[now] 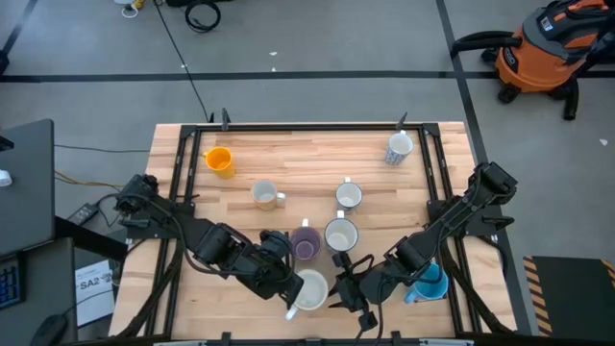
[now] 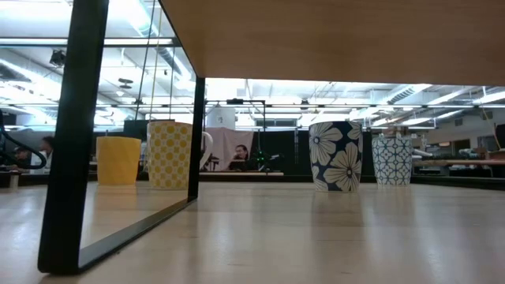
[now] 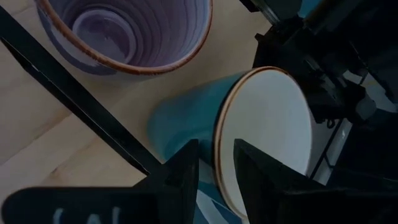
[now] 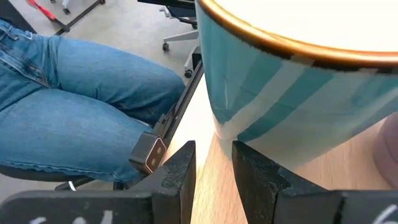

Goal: Place coffee mugs
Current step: Put the green blue mug on the shelf

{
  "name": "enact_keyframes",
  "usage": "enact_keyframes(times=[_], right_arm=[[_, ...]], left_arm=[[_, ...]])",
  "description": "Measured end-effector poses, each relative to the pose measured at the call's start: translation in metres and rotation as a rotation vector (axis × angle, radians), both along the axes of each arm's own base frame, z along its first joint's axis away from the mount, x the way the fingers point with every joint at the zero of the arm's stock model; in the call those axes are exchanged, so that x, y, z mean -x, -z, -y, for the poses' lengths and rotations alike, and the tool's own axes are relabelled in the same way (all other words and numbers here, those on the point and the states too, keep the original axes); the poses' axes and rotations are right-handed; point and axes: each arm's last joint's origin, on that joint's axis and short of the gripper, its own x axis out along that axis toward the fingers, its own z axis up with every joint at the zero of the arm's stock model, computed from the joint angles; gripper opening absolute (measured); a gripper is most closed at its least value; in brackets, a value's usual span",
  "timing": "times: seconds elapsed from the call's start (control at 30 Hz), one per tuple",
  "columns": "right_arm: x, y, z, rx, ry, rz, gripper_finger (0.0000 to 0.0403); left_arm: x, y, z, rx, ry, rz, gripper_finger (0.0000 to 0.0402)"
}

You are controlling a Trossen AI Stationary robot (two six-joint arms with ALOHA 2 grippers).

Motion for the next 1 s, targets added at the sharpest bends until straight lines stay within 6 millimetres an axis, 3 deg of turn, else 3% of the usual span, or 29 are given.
enact_keyframes(times=[0.73,1.0], right_arm=[[0.000,0.000,0.000,-0.002,0.008,0.004,0.0112],[0.000,0.000,0.000,-0.002,0.008,0.003,0.0112]], left_arm=[[0.017,-0.020,-0.007,0.042,0.038,0.019,0.0107],[0.031,-0.020,0.015,0.124,0.183,-0.025,0.0107]])
